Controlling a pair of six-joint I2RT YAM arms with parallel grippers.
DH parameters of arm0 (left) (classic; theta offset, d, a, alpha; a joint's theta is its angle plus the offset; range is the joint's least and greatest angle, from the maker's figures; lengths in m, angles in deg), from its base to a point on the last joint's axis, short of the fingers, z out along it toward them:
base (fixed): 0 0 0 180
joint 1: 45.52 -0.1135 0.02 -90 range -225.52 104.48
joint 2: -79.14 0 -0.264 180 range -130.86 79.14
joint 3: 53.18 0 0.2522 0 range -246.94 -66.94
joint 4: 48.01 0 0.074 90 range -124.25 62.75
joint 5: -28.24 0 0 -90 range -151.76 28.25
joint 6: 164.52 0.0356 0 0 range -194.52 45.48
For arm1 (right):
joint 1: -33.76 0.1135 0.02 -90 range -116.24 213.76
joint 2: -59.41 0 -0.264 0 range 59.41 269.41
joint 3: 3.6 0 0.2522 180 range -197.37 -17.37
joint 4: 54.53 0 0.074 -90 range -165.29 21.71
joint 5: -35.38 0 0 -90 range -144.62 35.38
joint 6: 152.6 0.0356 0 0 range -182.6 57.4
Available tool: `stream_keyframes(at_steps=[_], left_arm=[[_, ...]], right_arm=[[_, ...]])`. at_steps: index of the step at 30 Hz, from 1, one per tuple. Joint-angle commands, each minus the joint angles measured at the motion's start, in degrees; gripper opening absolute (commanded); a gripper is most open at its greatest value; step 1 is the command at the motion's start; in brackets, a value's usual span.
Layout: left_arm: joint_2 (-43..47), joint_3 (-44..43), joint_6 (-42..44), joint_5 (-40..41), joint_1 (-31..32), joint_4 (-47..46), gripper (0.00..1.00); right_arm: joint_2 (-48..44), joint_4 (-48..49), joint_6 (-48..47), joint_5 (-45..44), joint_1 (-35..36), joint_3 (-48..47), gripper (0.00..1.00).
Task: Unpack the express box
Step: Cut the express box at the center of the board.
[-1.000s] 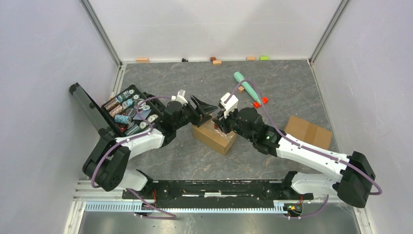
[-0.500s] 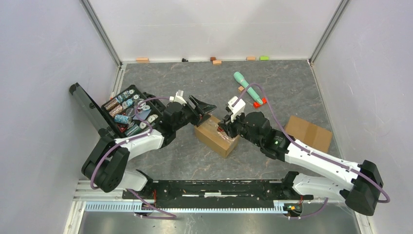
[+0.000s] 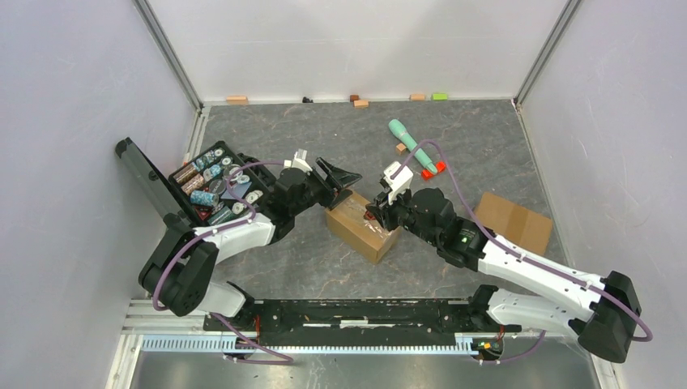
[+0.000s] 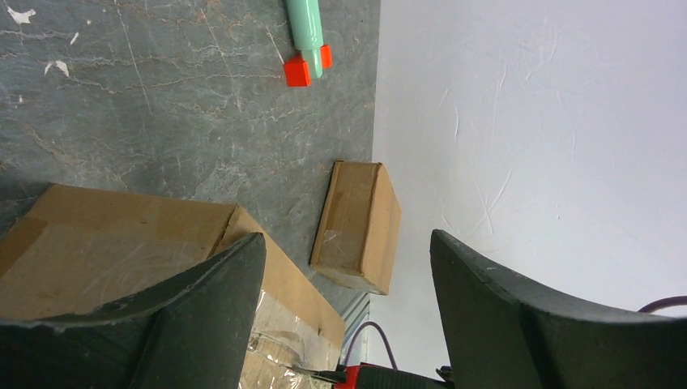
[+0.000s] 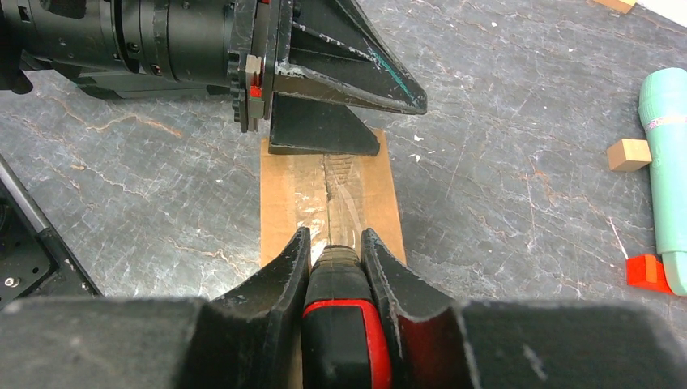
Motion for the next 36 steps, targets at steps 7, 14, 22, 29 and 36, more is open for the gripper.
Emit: stream_keyframes(at_steps=[7,14,22,29,36], left_arm=[[-4.9,3.9,4.1,9.0,-0.9,16.0,0.83],[-4.7,3.9,4.2,9.2,-1.0,16.3,0.83],[-4.8,3.1,4.6,10.0,-1.0,17.3,0.83],[-4.6,1.4,6.7,9.9,-3.0,19.0,0.83],[-2.9,-3.7,13.2,7.5,-9.5,23.5,0.83]], right_arm=[[-3.8,-10.3,-1.3,-1.3,-0.1,0.8,0.0],[-3.7,-11.2,-1.4,0.6,0.2,4.7,0.0],[-2.7,-10.6,-1.9,-1.1,0.6,7.3,0.0],[-1.2,-6.5,-3.6,-3.6,0.7,5.1,0.0],[5.2,3.4,-6.3,-3.8,0.7,-1.0,0.0]])
